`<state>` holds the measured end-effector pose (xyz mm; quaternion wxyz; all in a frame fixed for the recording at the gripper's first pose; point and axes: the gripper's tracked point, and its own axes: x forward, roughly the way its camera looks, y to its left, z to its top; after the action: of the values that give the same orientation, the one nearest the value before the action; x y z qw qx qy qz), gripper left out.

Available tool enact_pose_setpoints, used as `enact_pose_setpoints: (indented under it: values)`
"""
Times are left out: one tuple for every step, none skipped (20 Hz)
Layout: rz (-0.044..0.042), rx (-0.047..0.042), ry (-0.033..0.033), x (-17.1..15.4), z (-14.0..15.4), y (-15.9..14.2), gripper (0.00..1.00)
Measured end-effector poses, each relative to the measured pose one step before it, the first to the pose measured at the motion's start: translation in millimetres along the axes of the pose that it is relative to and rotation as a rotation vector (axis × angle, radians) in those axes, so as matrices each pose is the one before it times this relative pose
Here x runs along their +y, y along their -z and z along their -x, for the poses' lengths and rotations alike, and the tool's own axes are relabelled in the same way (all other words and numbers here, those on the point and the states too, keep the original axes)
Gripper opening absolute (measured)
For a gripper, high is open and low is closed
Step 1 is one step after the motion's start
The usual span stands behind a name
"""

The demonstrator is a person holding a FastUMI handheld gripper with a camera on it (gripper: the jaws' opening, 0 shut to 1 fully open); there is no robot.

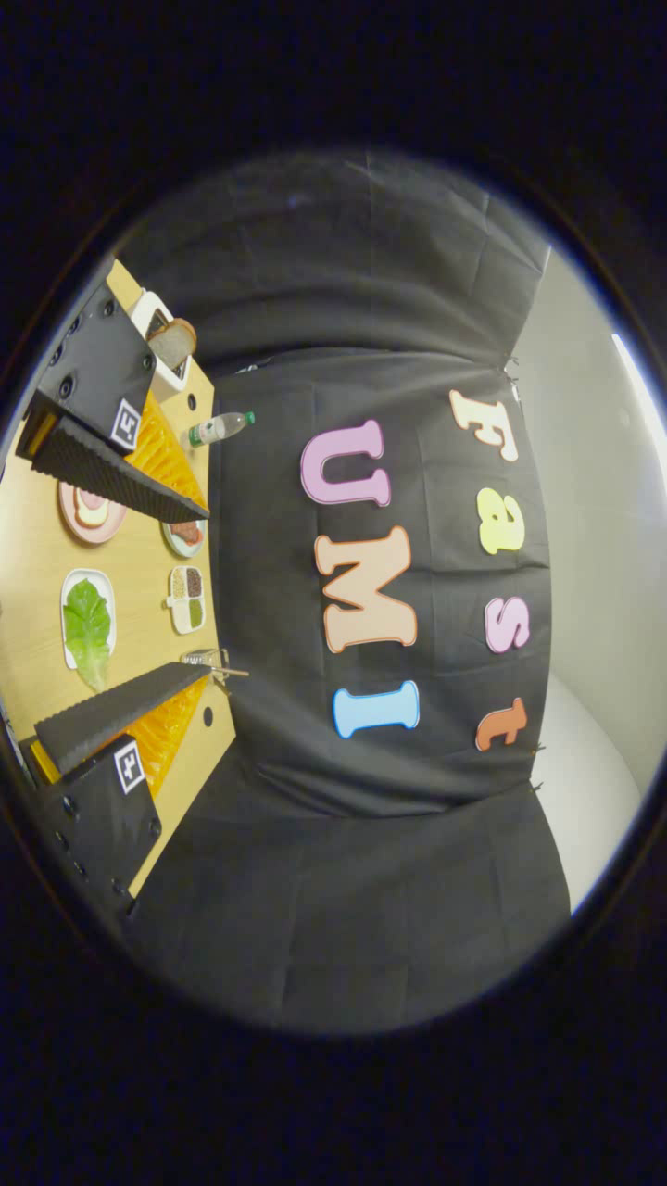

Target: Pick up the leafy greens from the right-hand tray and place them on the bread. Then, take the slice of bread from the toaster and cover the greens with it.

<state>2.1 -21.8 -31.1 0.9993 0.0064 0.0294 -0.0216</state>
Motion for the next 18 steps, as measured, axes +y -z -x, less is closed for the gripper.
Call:
enact_pose_setpoints:
  values:
    - [-0.0033, 0.01144, 0.00676, -3.68, -3.59, 4.03, 0.97]
    - [-0.00195, 0.00973, 0.00691, -4.45, -3.1, 4.68, 0.97]
    - [-0.0004, 0.00915, 0.00797, -5.74, -3.41, 3.38, 0.97]
    - [0.00038, 0.01016, 0.00407, -5.22, -3.76, 3.69, 0.97]
    - [0.00516, 0.01258, 0.00337, -4.88, -4.26, 3.77, 0.97]
    - [0.00862, 0.01569, 0.0024, -6.55, -5.53, 5.41, 0.97]
    - [0.01046, 0.01665, 0.00003, -6.42, -6.22, 4.56, 0.97]
    - [0.0104, 0.02034, -0.00208, -6.18, -6.98, 5.46, 0.97]
    - [0.00979, 0.02222, -0.00356, -6.23, -7.82, 6.29, 0.97]
    - [0.0097, 0.02583, -0.00763, -6.08, -8.29, 7.93, 0.97]
    - [0.01331, 0.03368, -0.0144, -4.07, -9.64, 8.42, 0.97]
    - [0.01713, 0.03693, -0.01502, -4.52, -11.6, 9.52, 0.97]
    - [0.01697, 0.03908, -0.01762, -4.66, -10.19, 9.83, 0.97]
    - [0.01569, 0.04223, -0.02154, -4.01, -8.45, 10.42, 0.97]
    - [0.01422, 0.04847, -0.03053, -1.18, -10.89, 9.96, 0.97]
    - [0.01376, 0.05287, -0.02858, -1.98, -10.71, 13.14, 0.97]
    - [0.01801, 0.0511, -0.03391, 1.28, -9.87, 11.08, 0.98]
    - [0.01572, 0.05273, -0.0318, 0.34, -9.14, 11.23, 0.98]
